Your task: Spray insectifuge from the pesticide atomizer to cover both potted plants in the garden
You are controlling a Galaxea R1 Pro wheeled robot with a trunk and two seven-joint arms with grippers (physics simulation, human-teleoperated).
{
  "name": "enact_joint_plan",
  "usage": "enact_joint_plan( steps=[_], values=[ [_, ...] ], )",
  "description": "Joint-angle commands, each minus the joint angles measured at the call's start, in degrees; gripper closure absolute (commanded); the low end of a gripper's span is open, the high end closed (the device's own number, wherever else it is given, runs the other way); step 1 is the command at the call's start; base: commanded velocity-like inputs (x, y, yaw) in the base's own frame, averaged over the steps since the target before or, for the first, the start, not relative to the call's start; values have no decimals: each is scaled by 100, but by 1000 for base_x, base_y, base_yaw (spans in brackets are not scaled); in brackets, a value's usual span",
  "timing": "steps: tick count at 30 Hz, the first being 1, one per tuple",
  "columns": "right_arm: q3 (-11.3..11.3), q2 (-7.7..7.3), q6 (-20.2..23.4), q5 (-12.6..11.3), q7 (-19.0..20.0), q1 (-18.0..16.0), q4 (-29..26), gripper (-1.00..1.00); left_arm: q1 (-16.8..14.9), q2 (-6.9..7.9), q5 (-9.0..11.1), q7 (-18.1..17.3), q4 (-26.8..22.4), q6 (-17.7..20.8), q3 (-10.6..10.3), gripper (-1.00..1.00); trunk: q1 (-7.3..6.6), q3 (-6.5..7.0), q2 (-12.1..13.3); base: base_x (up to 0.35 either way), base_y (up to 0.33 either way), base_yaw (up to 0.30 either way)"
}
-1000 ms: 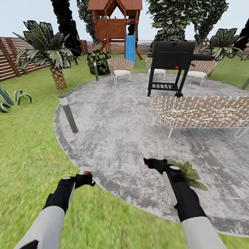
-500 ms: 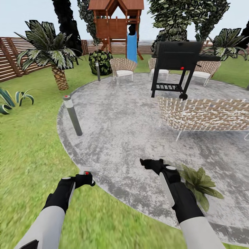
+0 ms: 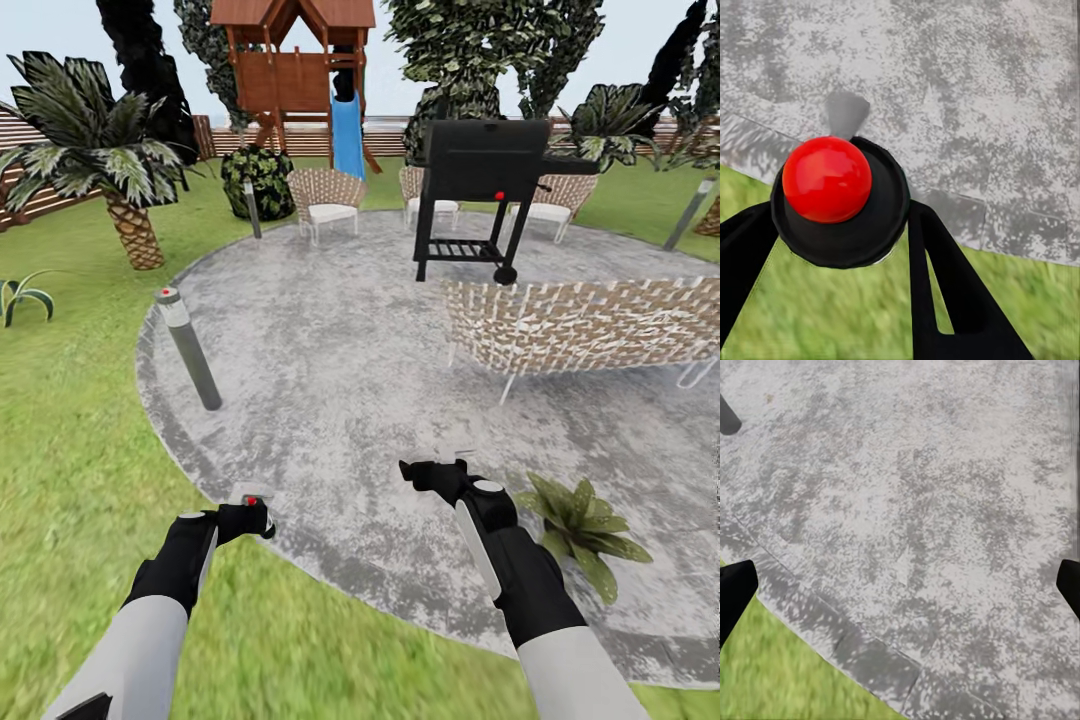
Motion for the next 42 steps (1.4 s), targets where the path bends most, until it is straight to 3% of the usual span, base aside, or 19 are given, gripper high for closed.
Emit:
enact_joint_plan(
  steps=[1,23,42],
  values=[
    [0,2,32,-36,-4,-4,-6,-100,-4,-7,-42,-54,-12,20,37,100,2,-5,-3,187,313,-272],
    [-1,2,31,-36,-8,-4,-6,-100,-4,-7,-42,-54,-3,20,37,100,2,-5,-3,250,263,-45],
    [1,2,30,-36,-3,-4,-6,-100,-1,-16,-42,-54,23,14,37,100,2,-5,-3,333,52,0]
  ],
)
